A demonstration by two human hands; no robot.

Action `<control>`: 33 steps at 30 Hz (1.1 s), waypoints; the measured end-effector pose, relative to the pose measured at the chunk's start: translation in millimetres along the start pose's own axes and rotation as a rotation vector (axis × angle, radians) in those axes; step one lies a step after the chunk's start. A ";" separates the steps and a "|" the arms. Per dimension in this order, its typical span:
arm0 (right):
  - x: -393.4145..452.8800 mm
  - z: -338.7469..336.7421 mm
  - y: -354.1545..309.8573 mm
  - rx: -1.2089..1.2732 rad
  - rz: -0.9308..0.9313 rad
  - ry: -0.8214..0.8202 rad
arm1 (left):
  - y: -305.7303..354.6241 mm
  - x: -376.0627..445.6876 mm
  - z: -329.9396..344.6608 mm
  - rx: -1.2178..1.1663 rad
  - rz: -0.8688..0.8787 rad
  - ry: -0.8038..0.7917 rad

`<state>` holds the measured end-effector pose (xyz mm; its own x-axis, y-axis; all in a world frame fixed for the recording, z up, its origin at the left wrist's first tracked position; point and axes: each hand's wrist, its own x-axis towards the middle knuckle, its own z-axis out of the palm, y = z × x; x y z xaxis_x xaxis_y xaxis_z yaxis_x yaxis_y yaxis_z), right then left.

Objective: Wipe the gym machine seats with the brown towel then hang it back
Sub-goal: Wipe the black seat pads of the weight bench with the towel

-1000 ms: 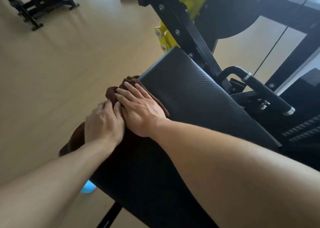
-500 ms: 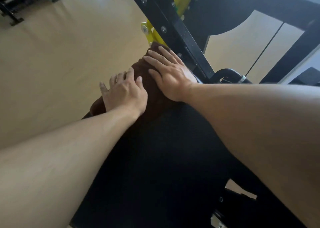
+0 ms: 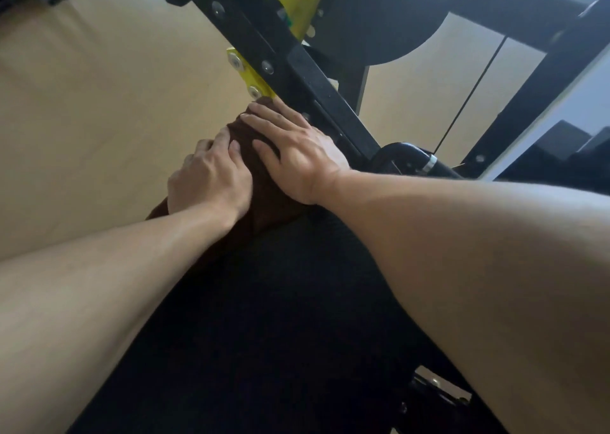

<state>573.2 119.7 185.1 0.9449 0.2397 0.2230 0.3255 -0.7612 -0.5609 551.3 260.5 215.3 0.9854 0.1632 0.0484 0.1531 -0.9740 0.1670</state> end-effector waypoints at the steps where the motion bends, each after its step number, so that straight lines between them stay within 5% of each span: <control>1: 1.1 -1.2 0.4 0.030 0.015 0.005 | 4.2 4.7 1.2 -0.005 0.004 0.006; 12: 2.7 -8.4 5.5 0.047 0.171 0.074 | 23.7 32.6 9.9 0.023 0.075 0.061; 23: -58.6 12.3 -9.4 -0.081 0.334 0.047 | 12.2 2.8 16.1 0.259 0.506 -0.087; 33: -149.5 16.4 -34.5 -0.080 0.437 0.056 | 7.0 -77.5 29.7 0.322 0.640 -0.083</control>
<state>421.2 120.0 158.0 0.9890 -0.1459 0.0230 -0.1094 -0.8285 -0.5493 478.3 236.4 183.4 0.8896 -0.4552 -0.0375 -0.4546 -0.8746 -0.1687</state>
